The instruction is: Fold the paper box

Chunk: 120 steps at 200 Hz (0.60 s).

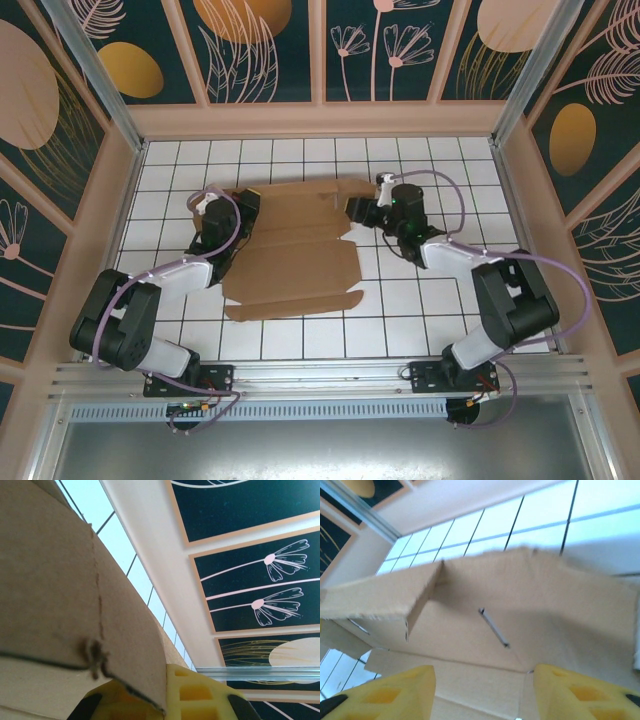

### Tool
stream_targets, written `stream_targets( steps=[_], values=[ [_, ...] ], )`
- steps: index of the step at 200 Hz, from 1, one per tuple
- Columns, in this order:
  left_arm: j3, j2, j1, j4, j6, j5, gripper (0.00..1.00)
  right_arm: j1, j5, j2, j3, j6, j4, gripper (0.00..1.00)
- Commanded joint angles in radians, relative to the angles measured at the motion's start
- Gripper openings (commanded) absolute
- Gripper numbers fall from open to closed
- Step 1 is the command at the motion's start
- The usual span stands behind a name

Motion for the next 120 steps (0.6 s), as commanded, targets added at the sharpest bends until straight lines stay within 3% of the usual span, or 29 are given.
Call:
stream_targets(
  steps=[1, 32, 66, 97, 120],
  values=[
    [0.034, -0.010, 0.001, -0.041, -0.020, 0.042, 0.00, -0.009, 0.012, -0.052, 0.013, -0.128, -0.087, 0.52],
    [0.081, 0.009, 0.002, -0.078, -0.050, 0.117, 0.00, 0.026, 0.028, -0.066, 0.026, -0.240, -0.146, 0.54],
    [0.103, 0.001, 0.002, -0.106, -0.090, 0.140, 0.00, 0.070, 0.048, -0.069, 0.026, -0.316, -0.148, 0.65],
    [0.116, -0.004, 0.001, -0.149, -0.037, 0.108, 0.00, 0.064, 0.043, -0.167, -0.006, -0.315, -0.095, 0.63],
    [0.104, 0.012, 0.002, -0.150, -0.009, 0.094, 0.00, 0.005, -0.008, -0.259, -0.028, -0.276, -0.085, 0.59]
  ],
)
